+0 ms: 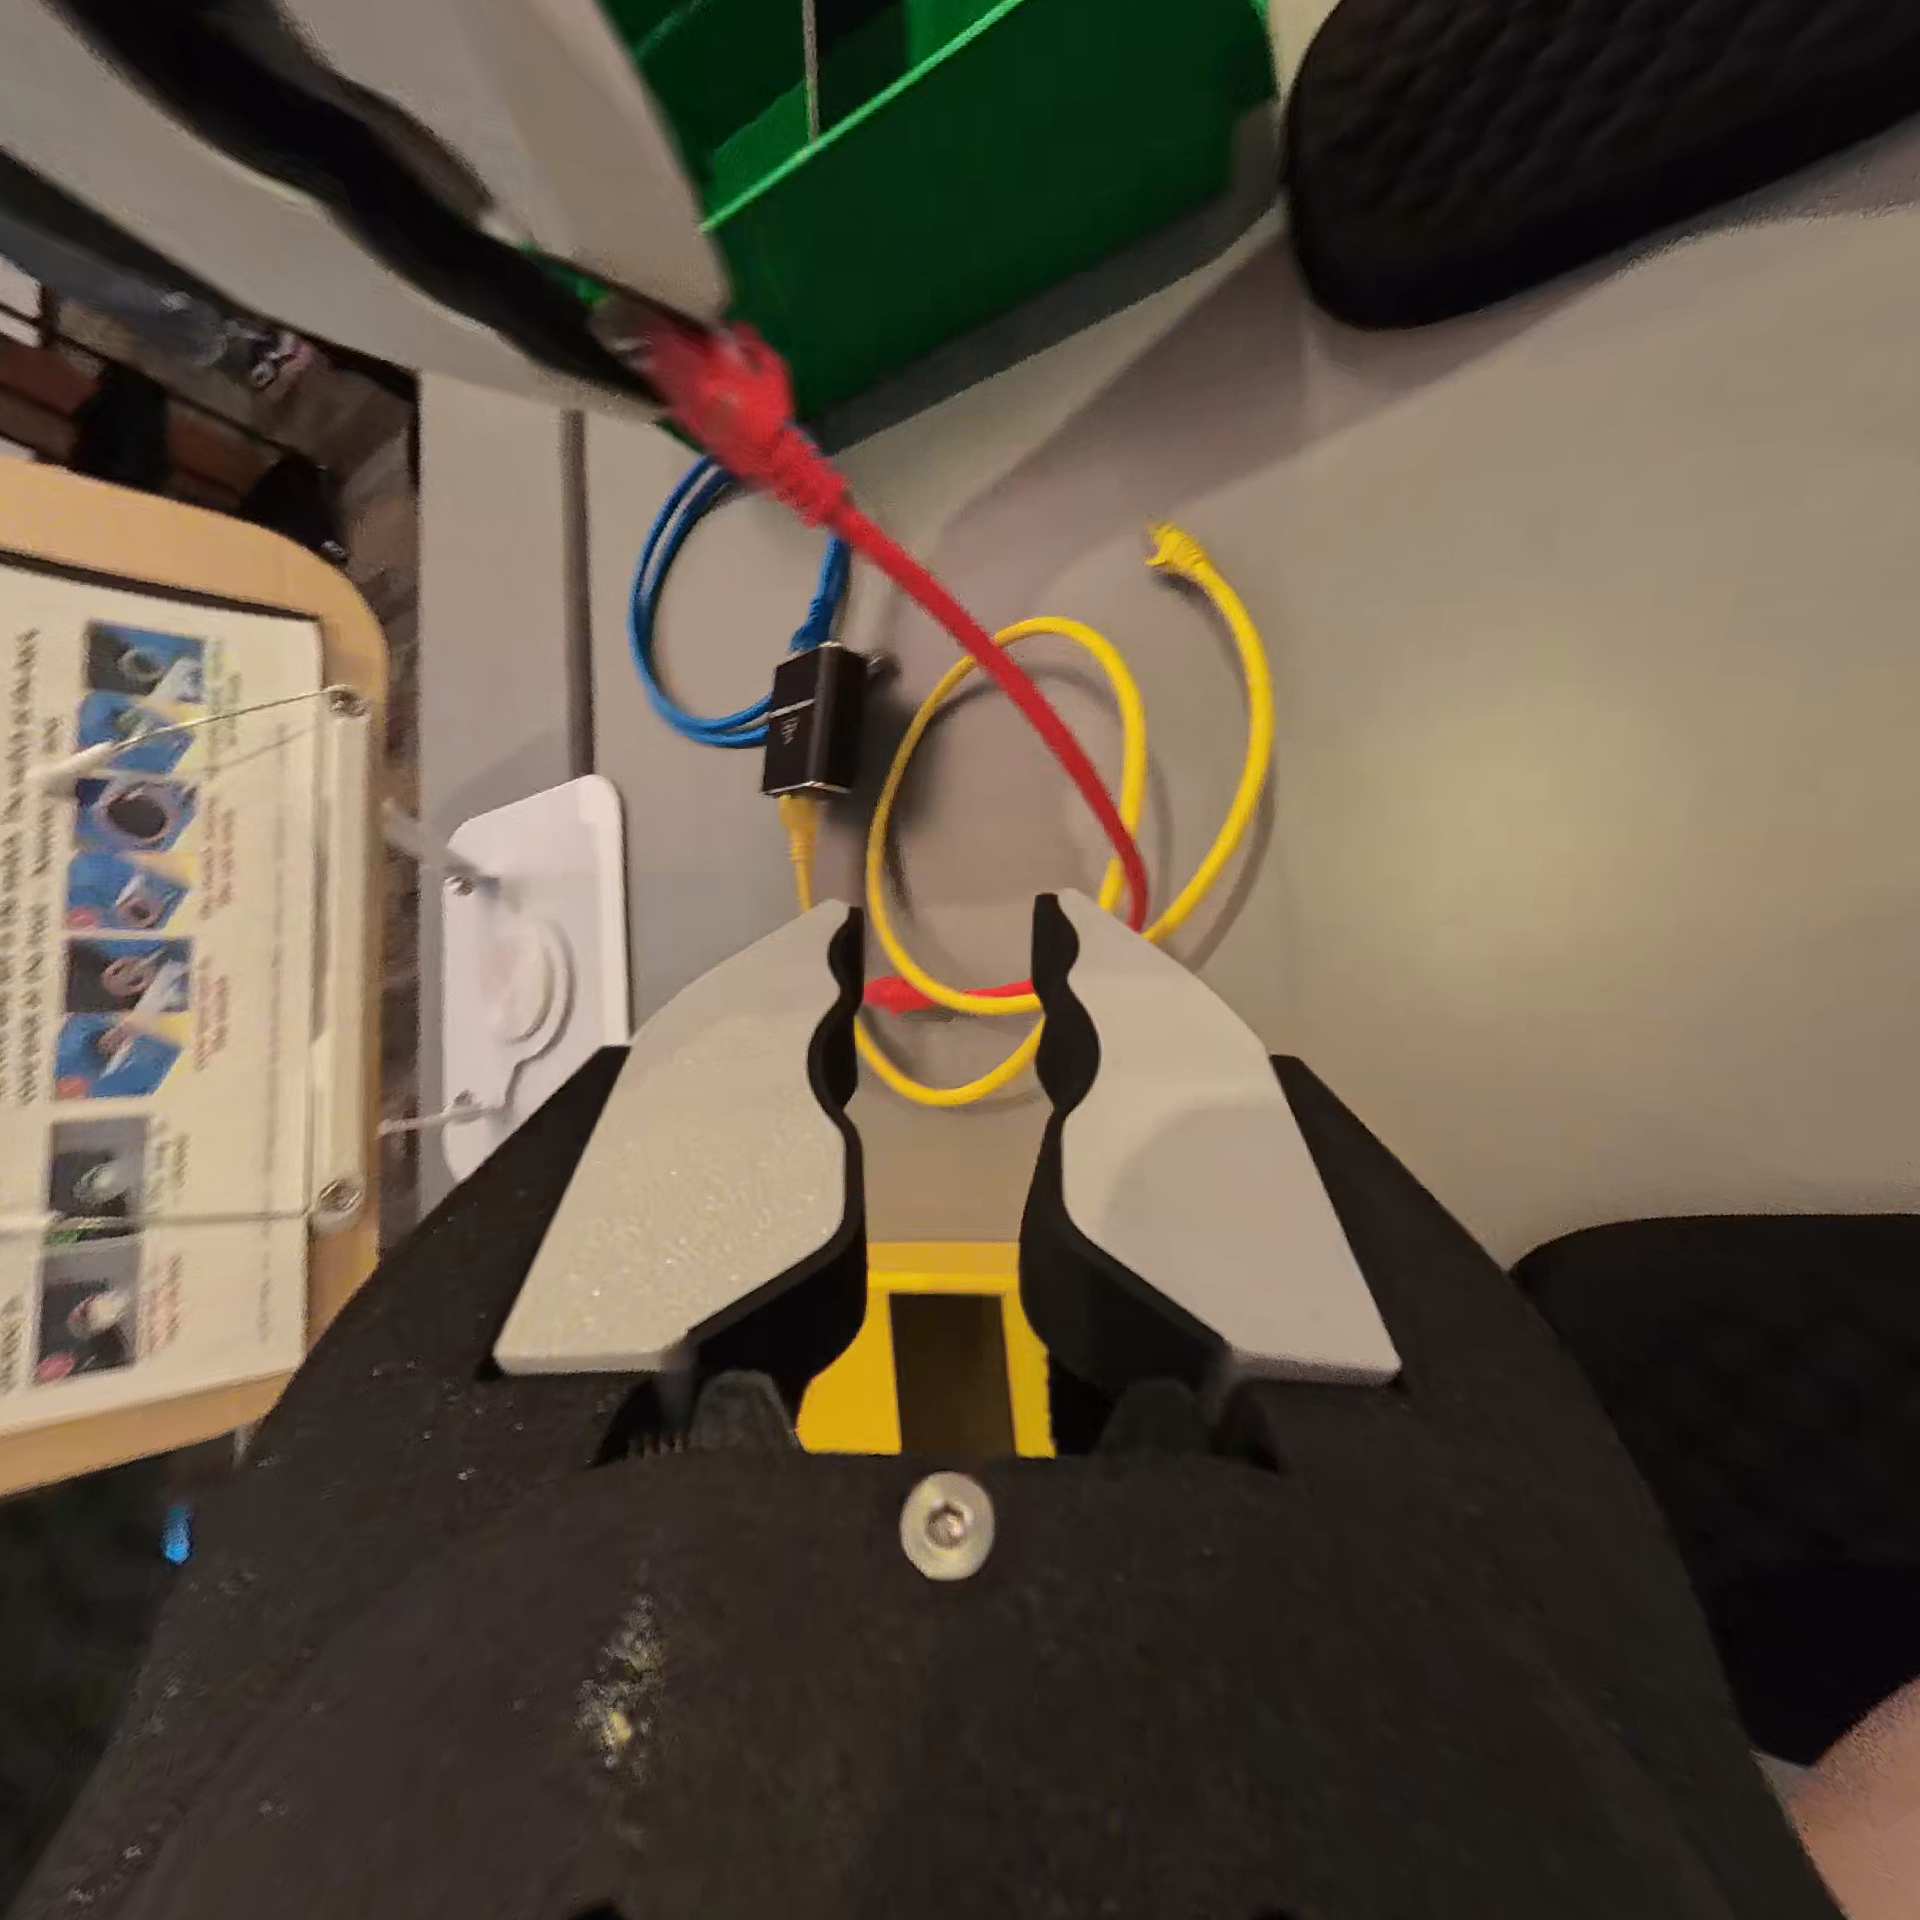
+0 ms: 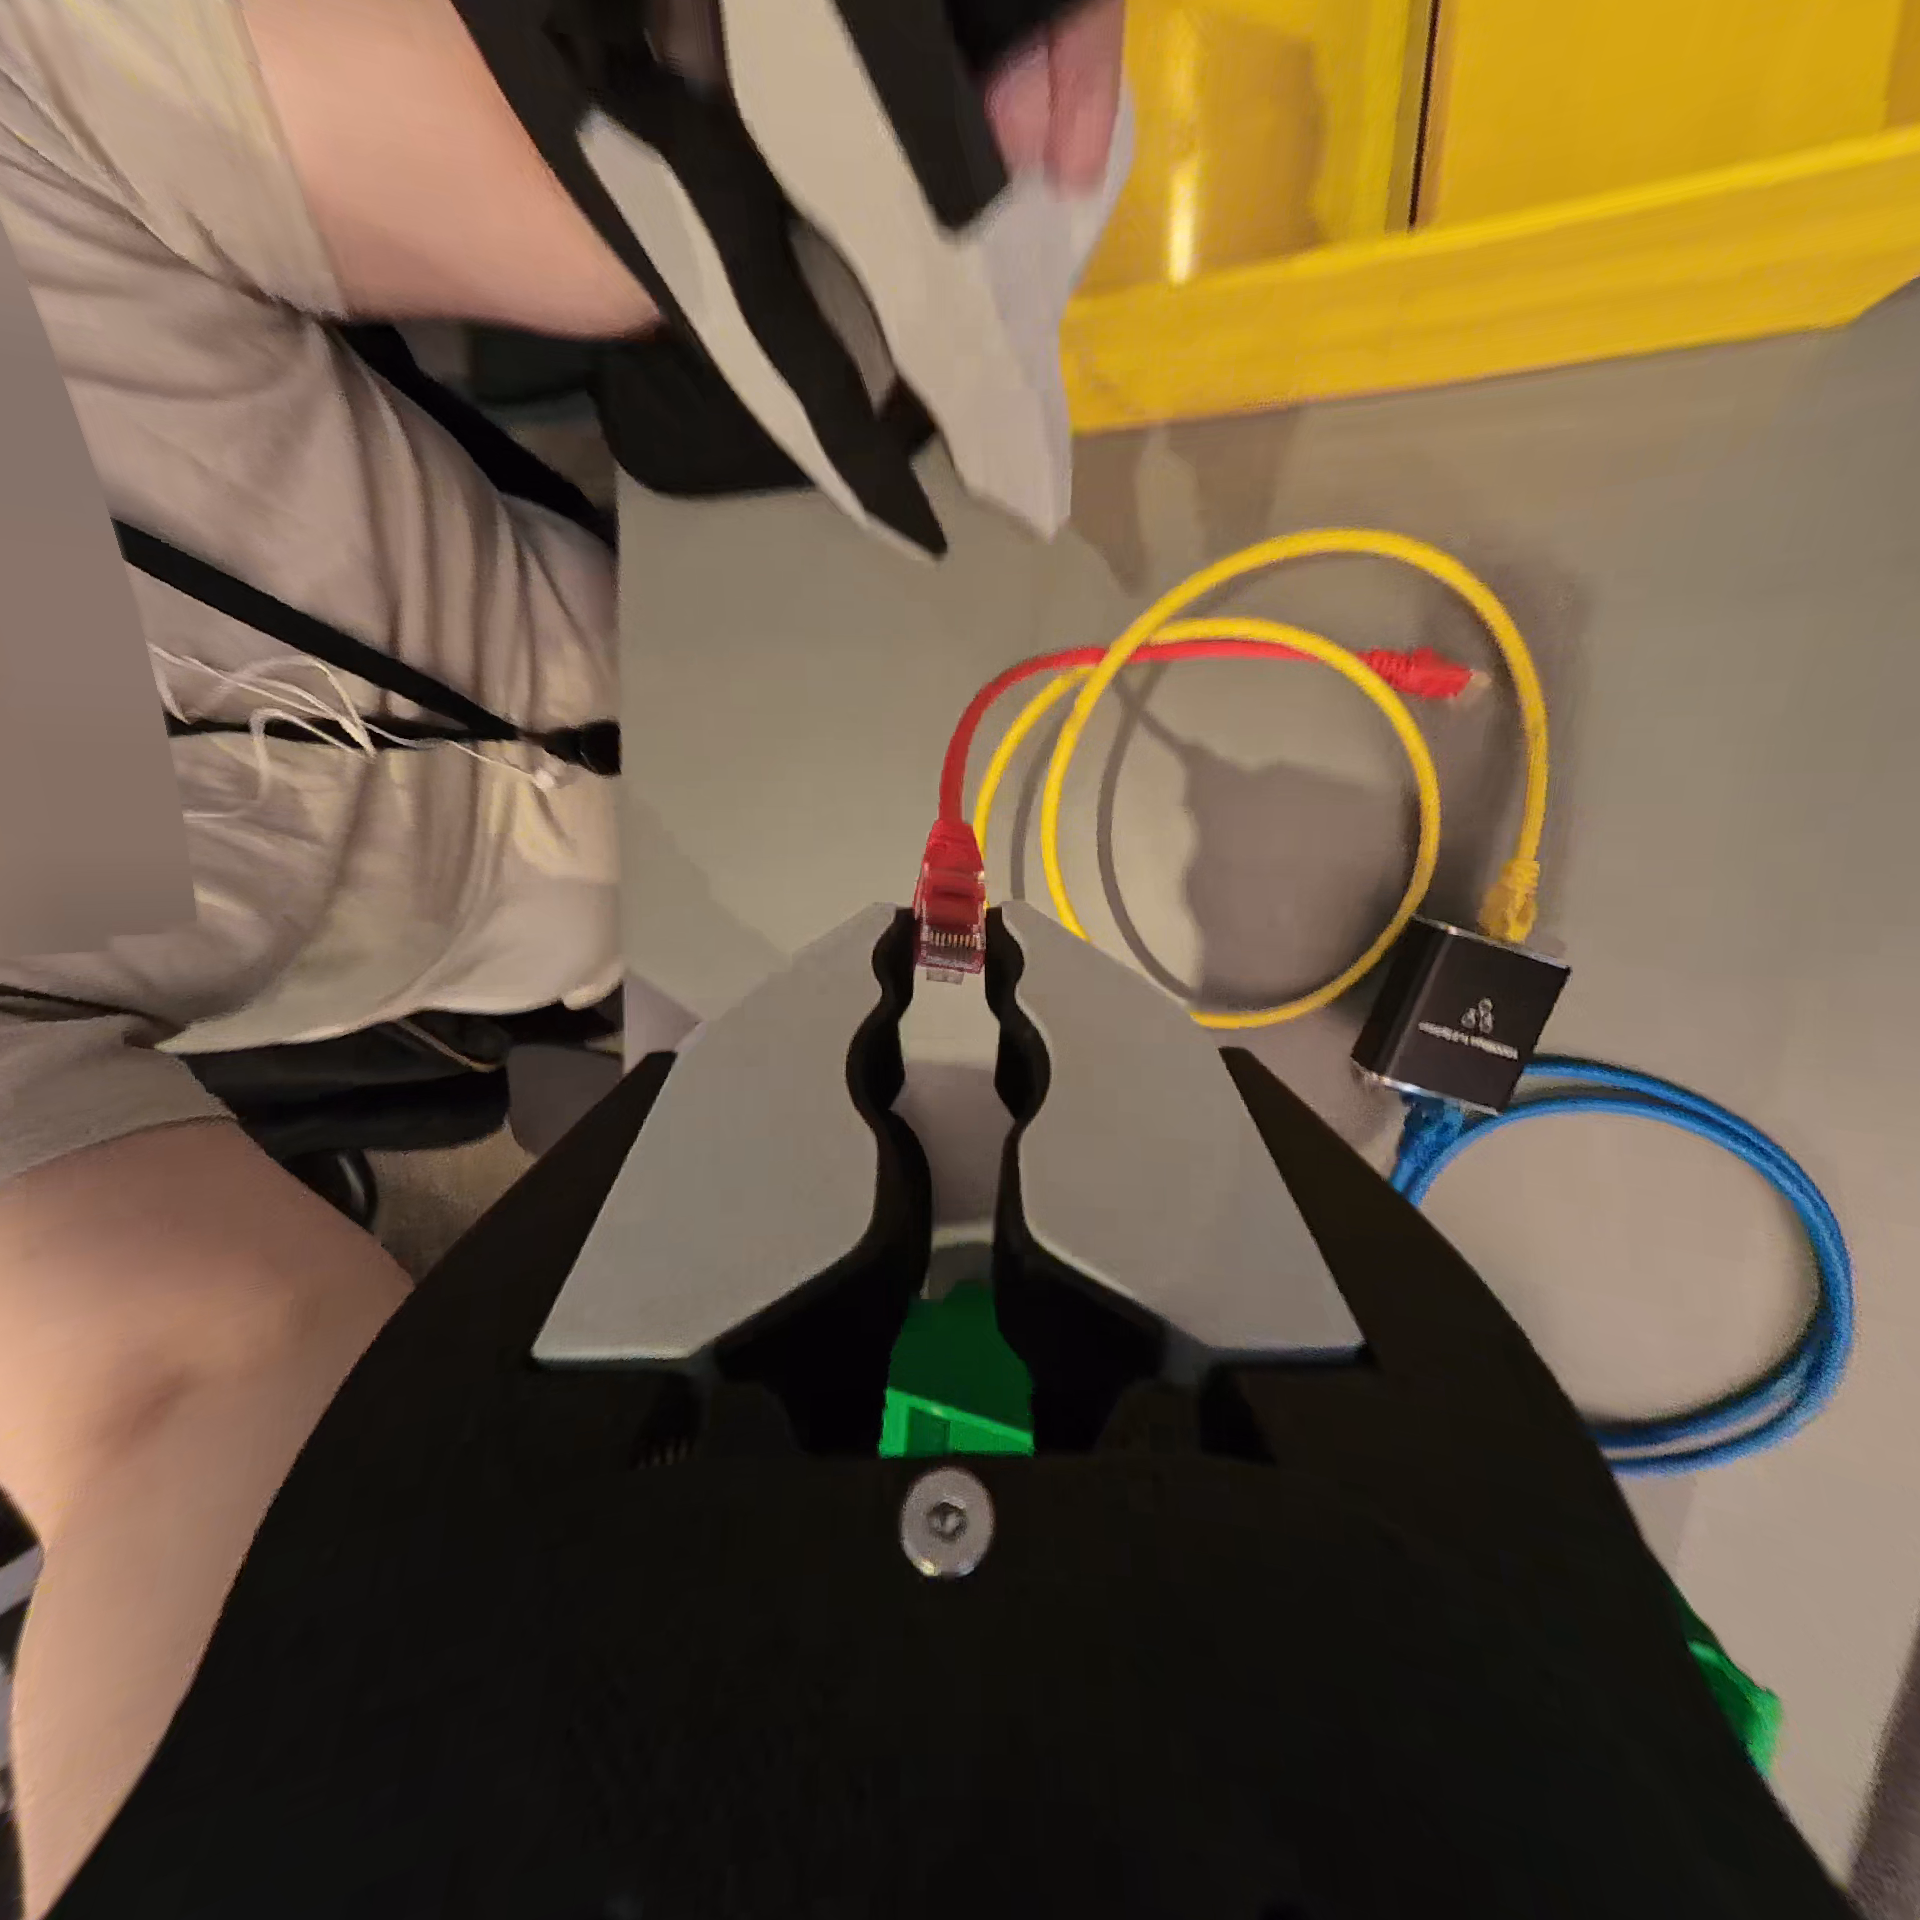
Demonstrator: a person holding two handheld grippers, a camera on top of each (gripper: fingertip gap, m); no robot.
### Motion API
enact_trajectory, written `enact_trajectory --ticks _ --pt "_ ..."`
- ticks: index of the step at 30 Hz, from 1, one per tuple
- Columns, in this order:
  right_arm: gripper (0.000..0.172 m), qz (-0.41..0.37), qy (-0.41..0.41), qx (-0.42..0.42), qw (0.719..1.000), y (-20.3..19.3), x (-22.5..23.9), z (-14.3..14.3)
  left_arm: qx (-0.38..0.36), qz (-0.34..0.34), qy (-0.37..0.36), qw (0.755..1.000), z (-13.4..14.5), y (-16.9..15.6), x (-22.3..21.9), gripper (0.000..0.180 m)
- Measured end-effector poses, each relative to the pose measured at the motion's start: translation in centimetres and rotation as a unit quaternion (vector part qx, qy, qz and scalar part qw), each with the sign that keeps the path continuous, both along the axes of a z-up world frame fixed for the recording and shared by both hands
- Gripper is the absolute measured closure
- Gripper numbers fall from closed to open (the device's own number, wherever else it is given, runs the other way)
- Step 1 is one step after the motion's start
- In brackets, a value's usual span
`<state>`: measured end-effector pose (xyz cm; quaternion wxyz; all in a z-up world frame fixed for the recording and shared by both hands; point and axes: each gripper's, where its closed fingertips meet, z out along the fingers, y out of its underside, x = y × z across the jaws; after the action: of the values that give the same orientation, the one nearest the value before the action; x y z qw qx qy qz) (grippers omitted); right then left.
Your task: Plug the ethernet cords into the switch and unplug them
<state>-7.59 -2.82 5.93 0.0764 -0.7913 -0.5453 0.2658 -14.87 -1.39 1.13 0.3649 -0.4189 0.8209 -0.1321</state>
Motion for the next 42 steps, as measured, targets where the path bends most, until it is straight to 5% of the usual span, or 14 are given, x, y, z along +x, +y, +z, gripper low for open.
enact_trajectory --ticks 1,6,12,17,21,24,28,32,34,42 --pt "0.158 -0.004 0.022 0.004 1.000 0.2 -0.1 0.7 -0.009 -0.006 0.008 1.000 -0.4 -0.4 0.2 0.149" --pt "0.158 -0.021 0.095 0.027 0.995 1.3 -0.2 2.5 -0.032 0.001 0.057 0.998 -3.3 -0.7 2.6 0.144" --pt "0.158 -0.035 0.128 0.059 0.989 2.6 0.3 2.3 -0.111 -0.004 0.097 0.989 -6.2 -1.6 4.9 0.173" --pt "0.155 -0.059 0.197 0.173 0.963 4.5 0.6 3.1 -0.150 -0.012 0.084 0.985 -5.1 -1.8 4.7 0.175" --pt "0.131 -0.133 0.265 0.284 0.912 5.5 1.6 4.2 -0.220 -0.011 0.029 0.975 -2.5 -1.5 4.4 0.176" --pt "0.132 -0.161 0.307 0.314 0.884 4.3 1.7 2.2 -0.263 0.011 -0.013 0.965 -0.7 -0.4 4.1 0.177" --pt "0.133 -0.119 0.294 0.245 0.916 1.7 -2.0 -5.5 -0.294 0.023 -0.039 0.955 0.7 0.5 3.3 0.177" --pt "0.132 -0.134 0.204 0.290 0.925 3.2 -3.6 -10.8 -0.300 0.006 -0.056 0.952 1.6 0.1 2.8 0.178" --pt "0.164 -0.122 0.211 0.280 0.929 3.2 -4.2 -11.4 -0.305 -0.011 -0.067 0.950 2.4 -0.4 2.7 0.178" --pt "0.165 -0.235 0.263 0.202 0.914 5.8 -4.6 -9.0 -0.332 -0.108 -0.074 0.934 5.0 -5.1 2.1 0.180"
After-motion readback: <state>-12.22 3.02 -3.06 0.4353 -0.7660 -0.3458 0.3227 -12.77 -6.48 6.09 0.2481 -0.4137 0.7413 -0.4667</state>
